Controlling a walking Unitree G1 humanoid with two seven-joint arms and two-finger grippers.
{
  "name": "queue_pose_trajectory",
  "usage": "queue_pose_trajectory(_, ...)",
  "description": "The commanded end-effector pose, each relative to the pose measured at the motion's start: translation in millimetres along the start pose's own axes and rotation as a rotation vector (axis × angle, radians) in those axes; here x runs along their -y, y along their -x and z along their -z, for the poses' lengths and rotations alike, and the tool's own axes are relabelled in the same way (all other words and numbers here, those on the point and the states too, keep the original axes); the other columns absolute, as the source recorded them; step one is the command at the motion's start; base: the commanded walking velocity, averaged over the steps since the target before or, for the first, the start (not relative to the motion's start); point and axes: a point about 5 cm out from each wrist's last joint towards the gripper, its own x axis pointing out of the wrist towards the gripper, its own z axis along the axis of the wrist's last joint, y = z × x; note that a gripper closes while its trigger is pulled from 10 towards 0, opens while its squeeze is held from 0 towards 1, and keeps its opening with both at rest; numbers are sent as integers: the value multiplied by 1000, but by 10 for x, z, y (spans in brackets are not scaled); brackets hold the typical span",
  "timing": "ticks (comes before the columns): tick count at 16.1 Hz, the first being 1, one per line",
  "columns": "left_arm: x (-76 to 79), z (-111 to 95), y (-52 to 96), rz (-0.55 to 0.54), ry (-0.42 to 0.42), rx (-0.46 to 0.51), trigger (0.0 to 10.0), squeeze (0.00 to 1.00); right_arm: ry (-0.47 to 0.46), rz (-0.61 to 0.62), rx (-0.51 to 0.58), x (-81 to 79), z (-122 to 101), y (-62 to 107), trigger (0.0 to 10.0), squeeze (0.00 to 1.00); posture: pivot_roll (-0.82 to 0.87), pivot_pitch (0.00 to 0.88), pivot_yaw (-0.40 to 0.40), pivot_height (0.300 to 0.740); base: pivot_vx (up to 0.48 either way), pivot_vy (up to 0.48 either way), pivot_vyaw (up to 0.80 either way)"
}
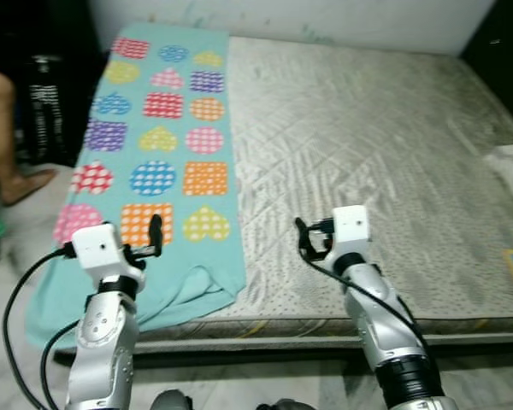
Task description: Clean up the room
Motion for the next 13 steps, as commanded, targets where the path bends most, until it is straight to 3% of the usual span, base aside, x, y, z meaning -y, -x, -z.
queue_pose_trajectory(1,13,46,12,1,3,-28,10000,0,3,29,-12,81,30,22,10000,0,122,158,-91,740,0,0,0)
queue_pose_trajectory(4,19,53,17,5,4,-31,10000,0,5,28,-16,86,41,23,10000,0,123,160,-89,740,0,186,0)
queue_pose_trajectory(11,11,67,23,3,2,-39,10000,0,-17,-86,-21,-113,19,19,10000,0,120,165,-90,740,0,471,0)
queue_pose_trajectory(13,18,63,15,5,2,-39,10000,0,-33,-75,-27,-94,20,13,10000,0,118,174,-92,740,0,480,0)
